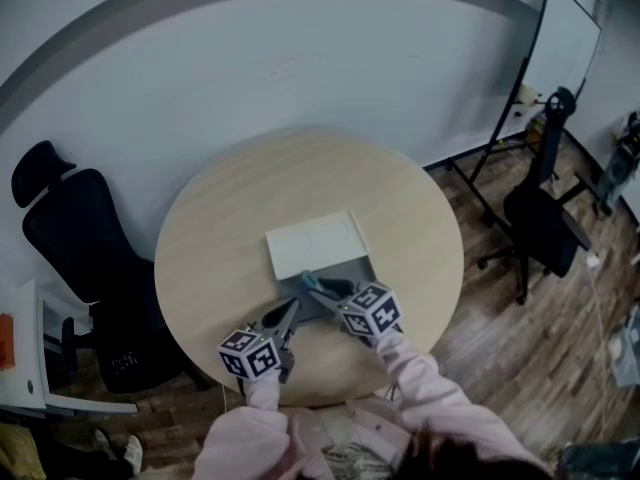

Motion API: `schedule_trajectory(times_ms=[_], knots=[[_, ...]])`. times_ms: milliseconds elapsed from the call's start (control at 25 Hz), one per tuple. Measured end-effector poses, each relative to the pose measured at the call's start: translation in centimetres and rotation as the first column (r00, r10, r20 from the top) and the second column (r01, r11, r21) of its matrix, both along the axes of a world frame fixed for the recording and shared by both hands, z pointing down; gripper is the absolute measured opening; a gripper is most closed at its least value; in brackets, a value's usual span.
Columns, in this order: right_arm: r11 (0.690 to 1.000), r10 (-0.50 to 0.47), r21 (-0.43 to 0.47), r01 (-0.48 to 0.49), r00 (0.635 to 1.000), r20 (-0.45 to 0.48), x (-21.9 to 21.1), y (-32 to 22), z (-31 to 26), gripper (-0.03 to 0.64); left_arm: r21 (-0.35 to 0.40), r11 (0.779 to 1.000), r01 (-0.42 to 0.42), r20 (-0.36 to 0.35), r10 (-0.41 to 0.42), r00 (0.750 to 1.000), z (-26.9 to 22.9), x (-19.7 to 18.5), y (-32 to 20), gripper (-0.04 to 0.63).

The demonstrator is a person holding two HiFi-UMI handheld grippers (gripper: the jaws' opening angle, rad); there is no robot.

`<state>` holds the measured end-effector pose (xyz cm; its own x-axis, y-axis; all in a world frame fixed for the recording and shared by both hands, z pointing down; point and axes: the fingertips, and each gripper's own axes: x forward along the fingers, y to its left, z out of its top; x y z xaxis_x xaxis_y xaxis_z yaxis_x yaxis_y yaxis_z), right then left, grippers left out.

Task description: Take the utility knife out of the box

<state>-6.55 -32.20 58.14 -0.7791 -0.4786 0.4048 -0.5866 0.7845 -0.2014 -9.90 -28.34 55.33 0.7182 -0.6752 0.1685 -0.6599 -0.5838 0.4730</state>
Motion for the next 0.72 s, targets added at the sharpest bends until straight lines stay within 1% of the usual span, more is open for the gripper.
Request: schedule_trajectory(times_ms=[200,480,720], knots=[[1.000,0.018,0.004,-0.018,0.999,0.051,0.0,0.2,-1.0,0.132,0.020,1.000,-0.001,0.009,0.001,1.000,-0.4,0.0,0.0,0.000],[0.999,0.040,0.014,-0.042,0.991,0.124,0.0,0.7,-2.8,0.132,0.069,0.998,0.010,0.003,-0.010,1.000,-1.4,-0.2,0.1,0.000],[0.998,0.050,0.016,-0.054,0.981,0.187,0.5,0.9,-4.1,0.132,0.104,0.994,0.014,0.019,-0.016,1.000,-2.0,-0.3,0.5,0.000]])
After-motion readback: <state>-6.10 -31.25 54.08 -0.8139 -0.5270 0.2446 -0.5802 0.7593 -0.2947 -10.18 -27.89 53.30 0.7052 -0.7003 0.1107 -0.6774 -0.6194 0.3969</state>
